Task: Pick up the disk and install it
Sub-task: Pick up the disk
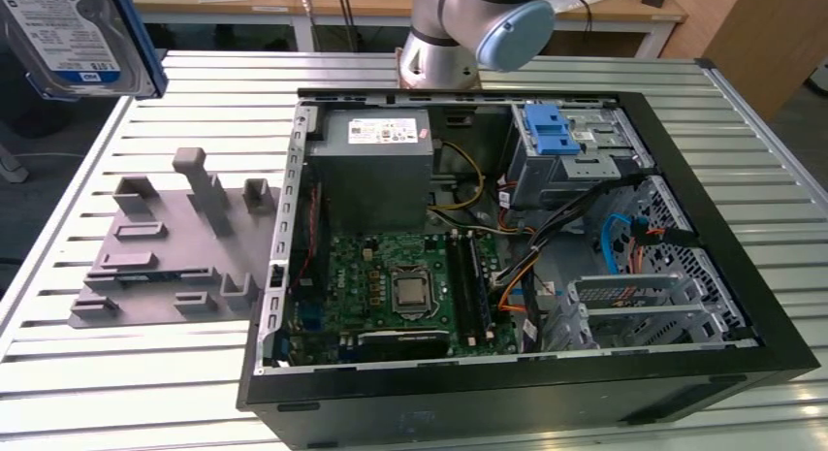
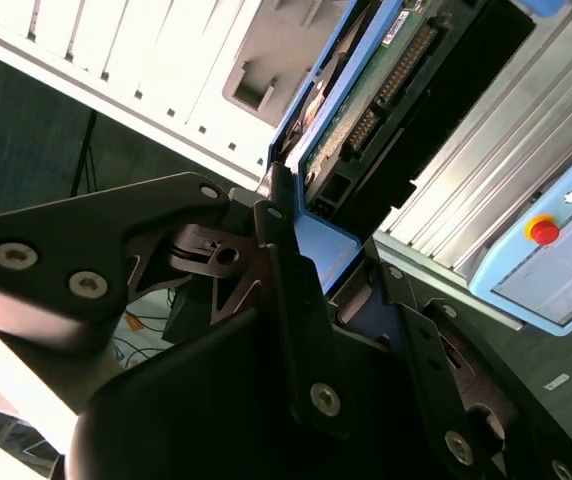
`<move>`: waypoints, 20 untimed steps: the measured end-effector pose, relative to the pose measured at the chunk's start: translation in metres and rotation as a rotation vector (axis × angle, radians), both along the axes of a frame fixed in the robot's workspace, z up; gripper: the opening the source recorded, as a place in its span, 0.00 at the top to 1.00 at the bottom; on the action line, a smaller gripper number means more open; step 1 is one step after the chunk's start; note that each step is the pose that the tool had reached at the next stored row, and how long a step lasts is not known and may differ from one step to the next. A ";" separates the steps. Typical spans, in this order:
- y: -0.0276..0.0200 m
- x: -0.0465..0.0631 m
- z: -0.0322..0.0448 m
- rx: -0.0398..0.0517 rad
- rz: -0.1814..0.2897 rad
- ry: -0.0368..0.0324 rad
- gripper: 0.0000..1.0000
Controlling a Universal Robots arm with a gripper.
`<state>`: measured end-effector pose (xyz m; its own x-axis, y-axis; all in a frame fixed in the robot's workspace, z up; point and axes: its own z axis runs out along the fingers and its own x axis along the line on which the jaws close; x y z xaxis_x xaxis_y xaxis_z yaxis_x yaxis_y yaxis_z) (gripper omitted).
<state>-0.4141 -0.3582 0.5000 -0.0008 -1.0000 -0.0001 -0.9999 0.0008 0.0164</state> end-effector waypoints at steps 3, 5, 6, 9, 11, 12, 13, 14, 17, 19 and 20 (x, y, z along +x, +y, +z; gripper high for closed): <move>-0.0046 0.003 0.0000 0.0001 0.000 -0.0001 0.64; -0.0075 0.005 0.0000 0.0000 0.000 0.0000 0.64; -0.0088 0.006 0.0000 0.0000 0.000 0.0000 0.64; -0.0124 0.008 0.0000 0.0001 0.000 0.0000 0.64; -0.0153 0.011 0.0000 0.0001 0.000 0.0000 0.64; -0.0165 0.012 0.0000 0.0001 0.000 0.0000 0.64; -0.0177 0.013 0.0000 0.0001 0.000 -0.0001 0.64; -0.0190 0.014 0.0000 0.0001 0.000 0.0000 0.64; -0.0221 0.018 0.0000 0.0001 0.000 -0.0001 0.64; -0.0237 0.021 0.0001 0.0000 0.000 0.0001 0.64; -0.0243 0.023 0.0000 0.0001 0.000 0.0000 0.64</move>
